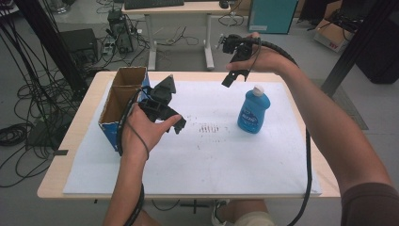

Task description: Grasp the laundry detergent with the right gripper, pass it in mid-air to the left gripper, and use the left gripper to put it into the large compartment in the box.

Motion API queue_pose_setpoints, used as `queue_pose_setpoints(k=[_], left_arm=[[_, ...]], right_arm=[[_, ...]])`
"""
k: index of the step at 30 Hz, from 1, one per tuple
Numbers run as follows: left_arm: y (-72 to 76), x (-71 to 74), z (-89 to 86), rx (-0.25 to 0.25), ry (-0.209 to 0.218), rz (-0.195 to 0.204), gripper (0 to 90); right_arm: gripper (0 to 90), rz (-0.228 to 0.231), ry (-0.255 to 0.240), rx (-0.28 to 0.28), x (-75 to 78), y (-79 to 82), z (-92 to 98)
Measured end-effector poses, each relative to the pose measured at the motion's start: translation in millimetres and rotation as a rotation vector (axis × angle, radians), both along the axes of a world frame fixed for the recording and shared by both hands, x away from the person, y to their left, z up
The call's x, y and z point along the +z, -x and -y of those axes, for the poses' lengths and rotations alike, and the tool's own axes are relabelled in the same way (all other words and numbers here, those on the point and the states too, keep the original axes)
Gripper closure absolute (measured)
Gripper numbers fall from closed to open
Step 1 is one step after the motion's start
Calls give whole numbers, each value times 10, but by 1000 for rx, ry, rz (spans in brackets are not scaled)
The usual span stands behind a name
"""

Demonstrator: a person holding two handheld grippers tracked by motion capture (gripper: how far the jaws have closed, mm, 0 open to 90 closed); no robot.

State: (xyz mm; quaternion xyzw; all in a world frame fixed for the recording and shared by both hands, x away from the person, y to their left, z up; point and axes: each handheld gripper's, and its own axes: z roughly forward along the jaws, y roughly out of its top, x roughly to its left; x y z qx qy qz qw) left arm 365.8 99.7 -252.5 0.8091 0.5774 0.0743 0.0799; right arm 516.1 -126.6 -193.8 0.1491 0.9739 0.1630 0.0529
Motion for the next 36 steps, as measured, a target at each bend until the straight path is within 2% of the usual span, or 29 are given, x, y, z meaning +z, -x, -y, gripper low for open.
queue_pose_setpoints(k=[16, 23, 28, 36], left_arm=[[15, -18, 4, 4, 7, 9, 52], [17, -43, 10, -8, 0, 1, 52], [37, -31, 21, -14, 8, 12, 52], [74, -36, 31, -21, 8, 17, 52]], right_arm=[[78, 4, 15, -18, 8, 55, 119], [78, 22, 22, -51, 30, 134, 321], [78, 29, 10, -87, 70, 209, 488], [79, 44, -9, -93, 53, 305, 750]])
